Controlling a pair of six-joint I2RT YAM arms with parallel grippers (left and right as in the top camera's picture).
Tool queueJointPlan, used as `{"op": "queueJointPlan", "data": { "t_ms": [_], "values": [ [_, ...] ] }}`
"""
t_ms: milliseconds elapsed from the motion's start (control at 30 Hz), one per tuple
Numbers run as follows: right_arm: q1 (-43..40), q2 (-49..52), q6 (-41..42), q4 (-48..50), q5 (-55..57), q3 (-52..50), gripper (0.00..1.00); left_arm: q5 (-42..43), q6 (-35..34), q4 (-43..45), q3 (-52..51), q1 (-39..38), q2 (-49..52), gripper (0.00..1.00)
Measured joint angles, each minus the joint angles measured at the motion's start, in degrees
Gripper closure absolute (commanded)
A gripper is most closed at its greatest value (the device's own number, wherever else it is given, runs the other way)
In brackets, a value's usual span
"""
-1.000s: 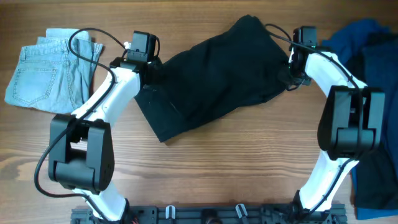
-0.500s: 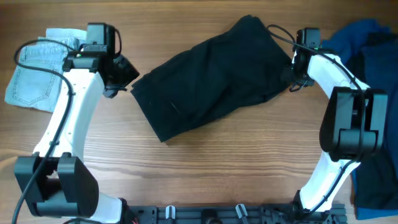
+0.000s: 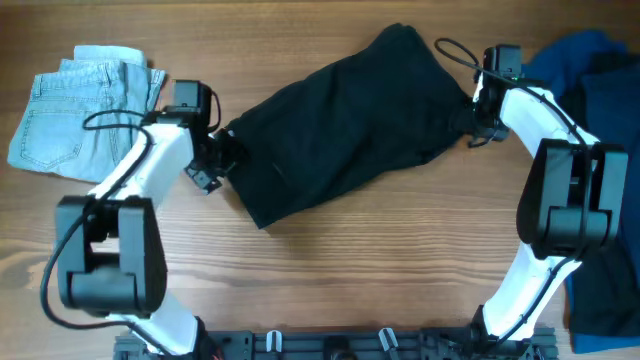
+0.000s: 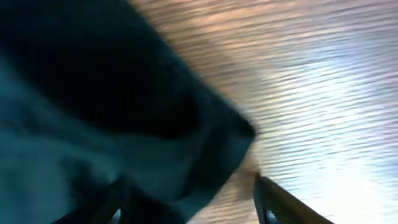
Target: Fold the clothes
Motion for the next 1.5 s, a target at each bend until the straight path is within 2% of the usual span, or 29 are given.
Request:
{"op": "queueJointPlan", "data": {
  "t_ms": [133, 300, 367, 433, 500, 600, 733, 867, 1033, 1067, 1100, 1133, 1267, 1333, 1500],
  "values": [
    [0.33, -4.22, -2.32, -1.53, -8.15, 0.02, 0.34, -0.02, 0.0, 4.04, -0.09, -1.86, 3.04, 0.28],
    [0.94, -18.78, -6.01, -2.12, -13.77, 1.62, 0.34, -0.04, -0.55, 7.96, 0.35, -2.4, 4.7, 0.41],
    [1.44, -20.22, -6.91, -2.69, -14.67, 2.01, 0.33, -0.52, -0.63, 10.47, 0.87, -2.4, 5.51, 0.43],
    [1.73, -19.89, -7.32, -3.06, -14.64, 1.88, 0.33, -1.6, 0.24, 12.94, 1.09, -2.4, 5.92, 0.38],
    [1.73, -19.71, -7.45, -3.43, -14.38, 1.38, 0.33, -3.02, 3.82, 18.32, 1.11, -2.49, 6.58, 0.27],
    [1.73, -19.71, -7.48, -4.72, -13.9, 1.36, 0.33, -4.74, 11.8, 26.45, 0.96, -2.58, 7.63, 0.02],
    [1.7, -19.71, -7.48, -6.75, -13.51, 1.36, 0.32, -5.68, 20.87, 34.47, 0.52, -2.69, 9.09, 0.0],
    [1.73, -19.71, -7.45, -7.61, -11.61, 1.36, 0.33, -6.03, 25.16, 37.46, 0.57, -2.69, 9.88, 0.0],
    [1.7, -19.71, -7.45, -7.58, -10.54, 1.36, 0.32, -11.26, 26.25, 28.98, 7.08, -2.71, 9.7, 0.01],
    [1.7, -19.71, -7.45, -7.58, -10.51, 1.36, 0.31, -13.18, 25.75, 23.34, 10.23, -2.71, 8.52, 0.1],
    [1.7, -19.71, -7.45, -7.61, -10.51, 1.36, 0.31, -14.05, 24.3, 19.32, 12.0, -2.71, 6.78, 0.72],
    [1.7, -19.71, -7.45, -7.61, -10.51, 1.36, 0.31, -14.25, 22.38, 16.48, 13.09, -2.73, 4.81, 0.96],
    [1.7, -19.71, -7.45, -7.58, -10.51, 1.36, 0.32, -10.03, 11.96, 3.69, 16.02, -3.48, -4.37, 0.96],
    [1.7, -19.71, -7.45, -7.61, -10.51, 1.36, 0.36, -6.99, 9.33, -2.86, 16.28, -5.55, -4.5, 0.96],
    [1.7, -19.71, -7.65, -8.11, -10.51, 1.36, 0.36, -3.63, 6.64, -18.69, 15.47, -12.94, -0.11, 0.96]
  ]
}}
